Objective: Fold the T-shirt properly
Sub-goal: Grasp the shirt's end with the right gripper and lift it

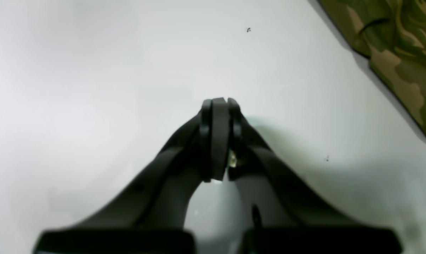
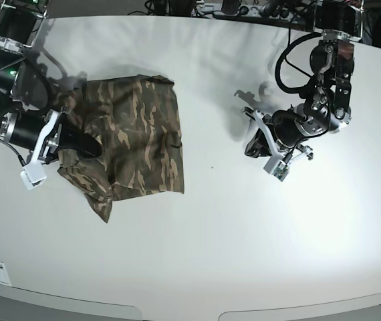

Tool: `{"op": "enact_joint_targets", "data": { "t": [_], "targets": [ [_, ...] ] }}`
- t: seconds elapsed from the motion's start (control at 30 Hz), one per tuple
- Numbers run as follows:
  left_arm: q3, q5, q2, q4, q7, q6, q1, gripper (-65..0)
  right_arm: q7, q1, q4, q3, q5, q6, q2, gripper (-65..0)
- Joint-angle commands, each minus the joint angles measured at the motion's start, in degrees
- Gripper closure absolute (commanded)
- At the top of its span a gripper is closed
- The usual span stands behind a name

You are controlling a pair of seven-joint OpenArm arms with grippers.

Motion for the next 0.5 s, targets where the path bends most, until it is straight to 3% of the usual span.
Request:
{"op": "enact_joint_targets", "data": {
  "t": [0.0, 0.37, 0.47],
  "targets": [
    [-0.37, -1.14, -0.44, 0.9, -1.27, 0.02, -0.92, 0.0, 1.45, 1.09, 0.96, 0.31, 2.04, 0.28, -0.09, 0.0],
    [-0.37, -1.99, -0.44, 0.9, -1.33, 0.02, -0.96, 0.0, 1.45, 0.76, 0.92, -0.57, 2.04, 0.28, -8.2, -0.6],
    [-0.37, -1.99, -0.44, 0.9, -1.49, 0.04, -0.94, 0.0, 1.45, 0.79, 0.9, -4.72, 2.04, 0.28, -9.22, -23.0]
  ]
}}
